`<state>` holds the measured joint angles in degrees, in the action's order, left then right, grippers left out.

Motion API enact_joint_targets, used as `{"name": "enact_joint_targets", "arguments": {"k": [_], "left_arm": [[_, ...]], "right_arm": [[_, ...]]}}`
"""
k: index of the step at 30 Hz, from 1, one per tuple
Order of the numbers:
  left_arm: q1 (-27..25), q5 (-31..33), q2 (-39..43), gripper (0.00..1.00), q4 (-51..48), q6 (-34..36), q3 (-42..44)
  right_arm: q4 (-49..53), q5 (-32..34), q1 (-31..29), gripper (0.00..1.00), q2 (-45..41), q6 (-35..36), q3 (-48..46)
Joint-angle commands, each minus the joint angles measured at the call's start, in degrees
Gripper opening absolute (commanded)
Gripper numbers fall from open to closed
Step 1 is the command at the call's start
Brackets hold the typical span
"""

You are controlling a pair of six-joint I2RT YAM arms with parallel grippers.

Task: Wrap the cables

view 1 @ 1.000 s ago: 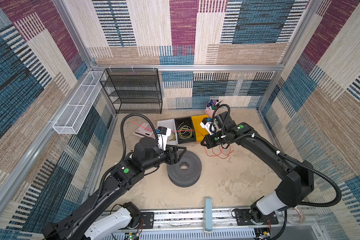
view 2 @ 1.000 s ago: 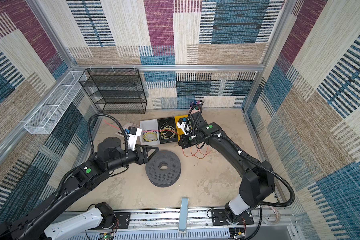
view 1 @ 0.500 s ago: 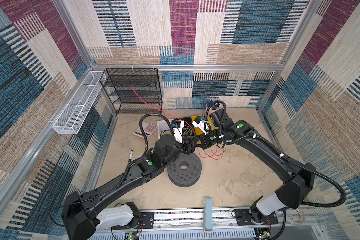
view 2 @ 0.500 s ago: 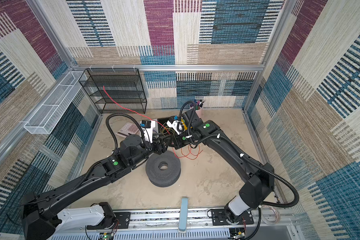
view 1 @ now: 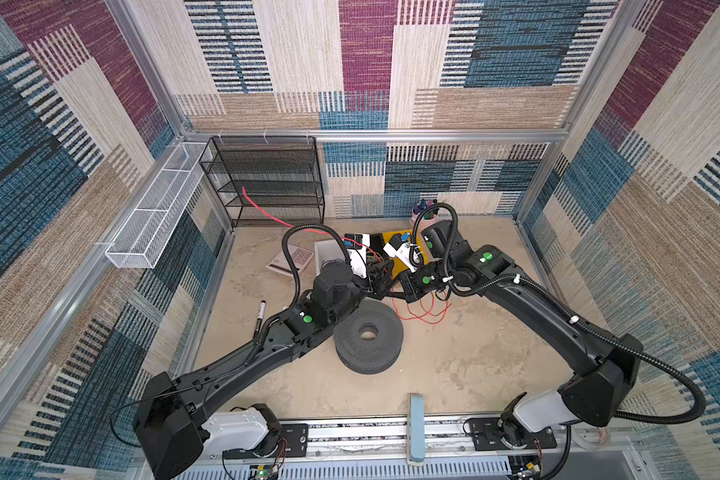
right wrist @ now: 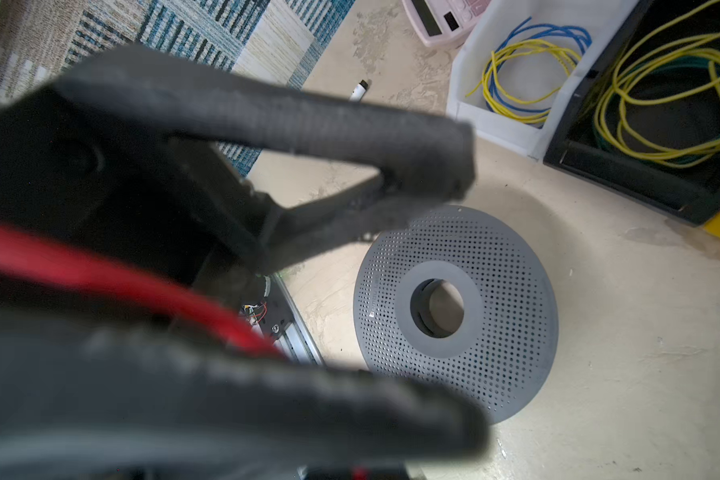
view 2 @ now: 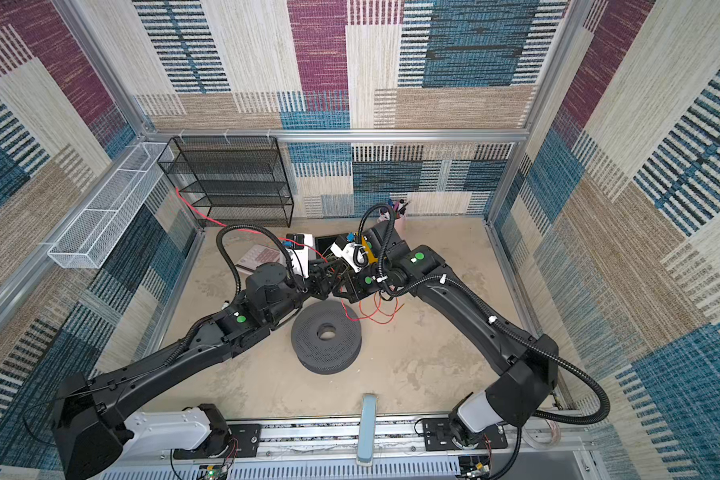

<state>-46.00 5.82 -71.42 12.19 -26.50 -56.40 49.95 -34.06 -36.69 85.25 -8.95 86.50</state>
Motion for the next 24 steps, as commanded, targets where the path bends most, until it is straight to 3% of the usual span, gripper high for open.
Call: {"name": "enact_joint_targets", "arguments": {"k": [1,3,6,9,12,16,24], "left_arm": [[1.26,2.6,-0.12,0.22,0.04,-1.38,0.5],[1.44,1.82,0.14,0.19,0.01,-1.6,0.59],[1.61,1.49,0.75,0.0,0.12,-1.71,0.85],[2.59,0.66,1.4,0.0,-0.92,-3.35,0.6],[3.62,-0.37,2.22,0.0,-2.23,-4.64,0.09],[5.33,-1.37,2.48,0.0,-6.08,-5.48,-2.25],[6.62,-0.77,2.09,0.0,-13.16,-5.33,-8.7]], "right_arm": [[-0.34,-4.07,-0.09,0.0,-1.1,-0.28,0.37],[-0.64,-4.41,-0.14,0.0,-0.97,-0.24,0.42],[-1.07,-5.39,-0.09,0.0,-0.81,-0.22,0.6],[-1.61,-4.89,-0.12,0.01,-1.03,-0.19,0.83],[-1.97,-2.73,-0.12,0.34,-2.65,-0.36,1.5],[0.14,3.19,-0.05,0.67,-6.06,0.0,4.83],[-2.78,8.89,1.16,0.79,-17.23,-3.15,6.82]]}}
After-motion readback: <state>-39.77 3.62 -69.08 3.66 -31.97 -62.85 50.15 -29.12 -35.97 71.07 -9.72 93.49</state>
